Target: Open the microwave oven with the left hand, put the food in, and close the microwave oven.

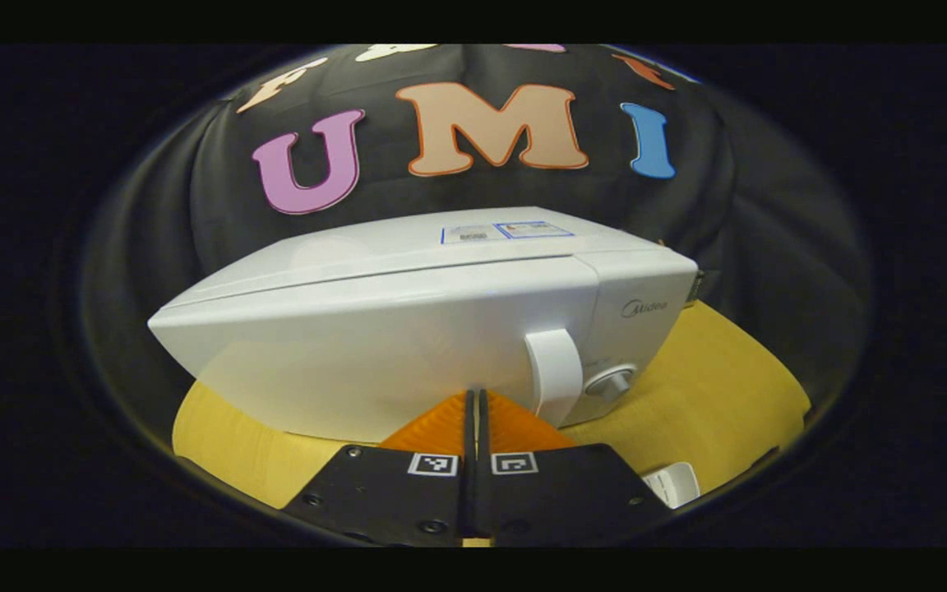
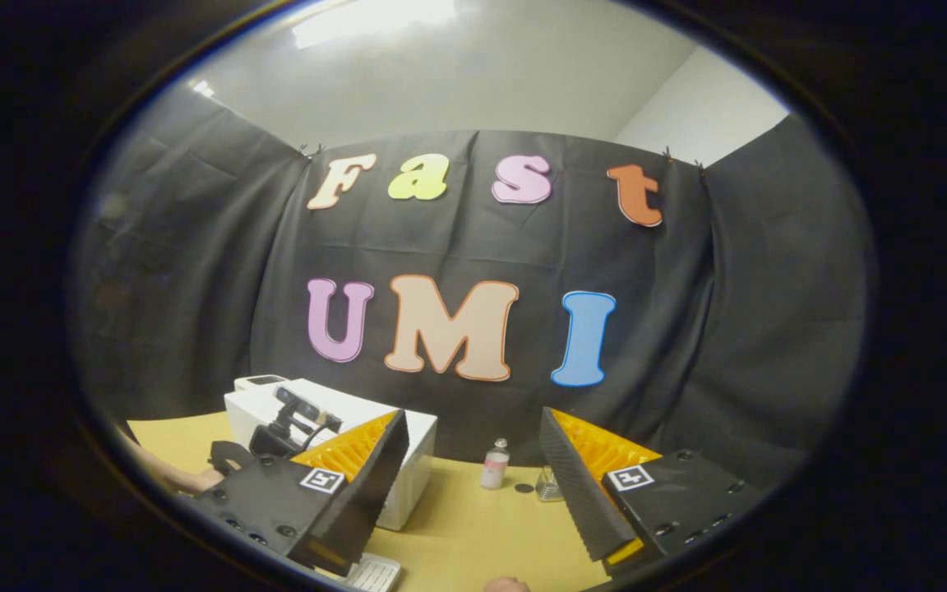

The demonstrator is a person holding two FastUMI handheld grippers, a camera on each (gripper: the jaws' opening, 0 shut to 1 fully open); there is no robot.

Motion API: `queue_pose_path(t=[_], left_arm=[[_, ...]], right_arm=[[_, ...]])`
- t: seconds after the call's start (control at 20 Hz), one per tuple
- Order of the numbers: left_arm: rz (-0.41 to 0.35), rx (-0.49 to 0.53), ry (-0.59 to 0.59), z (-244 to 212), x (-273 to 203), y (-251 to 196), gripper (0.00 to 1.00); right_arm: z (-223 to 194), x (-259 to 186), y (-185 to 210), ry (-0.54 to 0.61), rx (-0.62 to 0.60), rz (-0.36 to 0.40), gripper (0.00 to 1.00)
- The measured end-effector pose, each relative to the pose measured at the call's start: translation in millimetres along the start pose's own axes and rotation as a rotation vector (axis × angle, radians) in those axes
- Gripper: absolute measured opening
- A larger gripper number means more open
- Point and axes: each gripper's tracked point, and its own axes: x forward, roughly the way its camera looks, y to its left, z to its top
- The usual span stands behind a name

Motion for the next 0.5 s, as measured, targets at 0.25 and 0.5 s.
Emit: queue_pose_path(t=[0.25,0.5], left_arm=[[-0.02,0.069,-0.126,35.5,-47.1,1.6,0.01],[-0.039,0.012,-0.246,79.4,-105.0,14.7,0.01]], right_arm=[[-2.4,4.6,9.4,0.004,0.011,0.01,0.96],[-8.8,10.1,21.9,0.021,0.009,0.021,0.99]])
